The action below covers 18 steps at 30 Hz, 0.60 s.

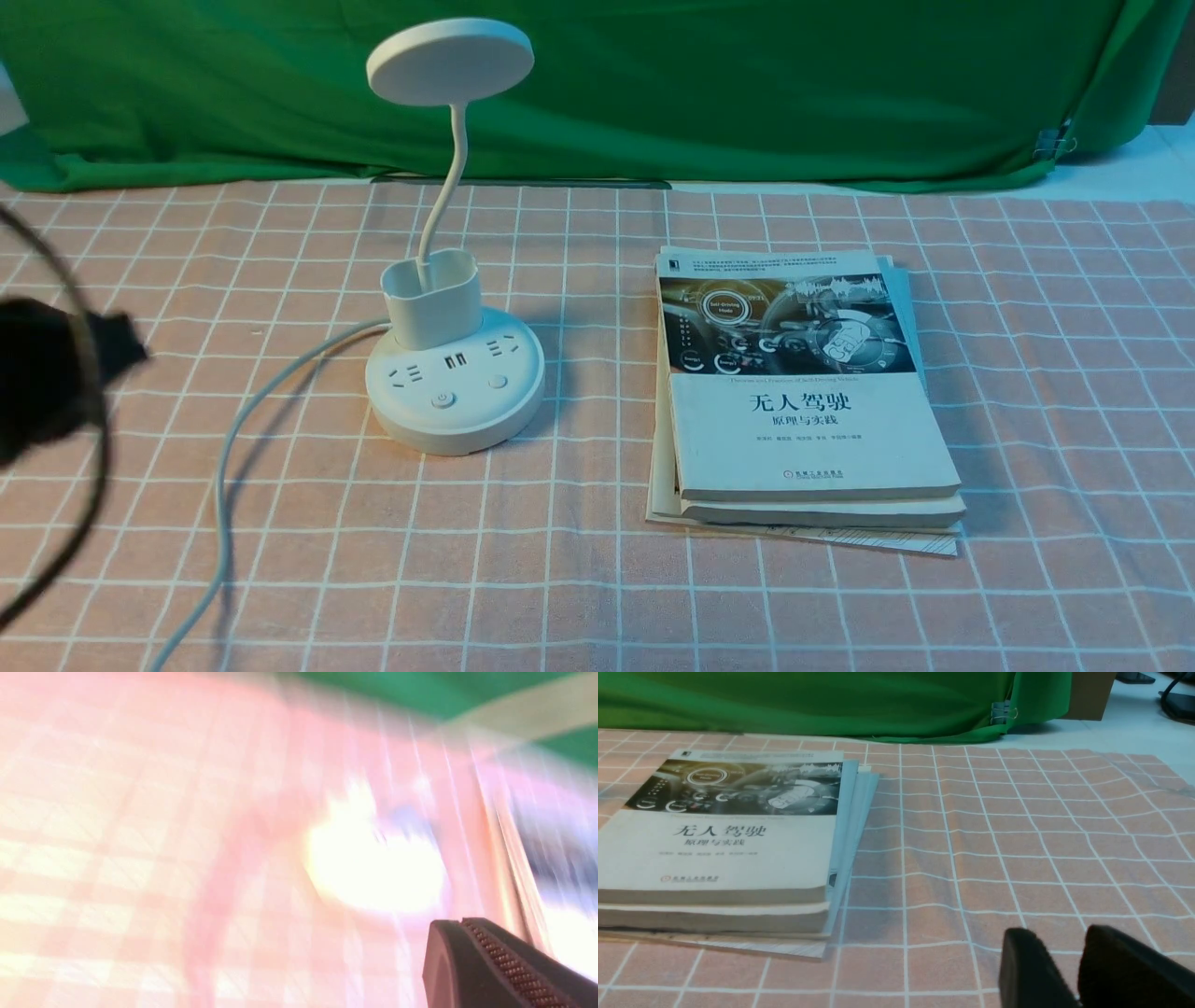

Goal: Turn on the table lamp on the pink coffee tablecloth with your hand.
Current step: 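Press the power button on the lamp base to turn the lamp on with the left gripper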

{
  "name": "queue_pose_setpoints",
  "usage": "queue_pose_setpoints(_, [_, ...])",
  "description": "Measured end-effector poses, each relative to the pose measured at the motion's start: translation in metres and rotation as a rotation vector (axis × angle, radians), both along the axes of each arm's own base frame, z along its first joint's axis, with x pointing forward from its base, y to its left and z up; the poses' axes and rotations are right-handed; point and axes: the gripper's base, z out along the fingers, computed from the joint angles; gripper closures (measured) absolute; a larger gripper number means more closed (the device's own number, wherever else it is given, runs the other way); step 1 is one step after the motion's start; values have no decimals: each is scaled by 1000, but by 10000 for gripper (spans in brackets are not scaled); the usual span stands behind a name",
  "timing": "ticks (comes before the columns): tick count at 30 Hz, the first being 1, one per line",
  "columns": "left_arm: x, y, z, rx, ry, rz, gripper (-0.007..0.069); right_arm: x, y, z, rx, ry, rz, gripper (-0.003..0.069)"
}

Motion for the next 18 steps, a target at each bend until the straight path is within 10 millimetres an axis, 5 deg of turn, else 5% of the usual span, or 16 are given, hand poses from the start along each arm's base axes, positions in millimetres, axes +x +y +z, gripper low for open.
queue_pose_setpoints(4, [29,-34,-27,-8,153,-223,607,0,0,0,0,0,0,419])
queue_pose_setpoints(9, [86,-96,-50,255,210,-404,629,0,0,0,0,0,0,419])
queue_pose_setpoints(18, [170,-137,-80,452,216,-378,629,0,0,0,0,0,0,419])
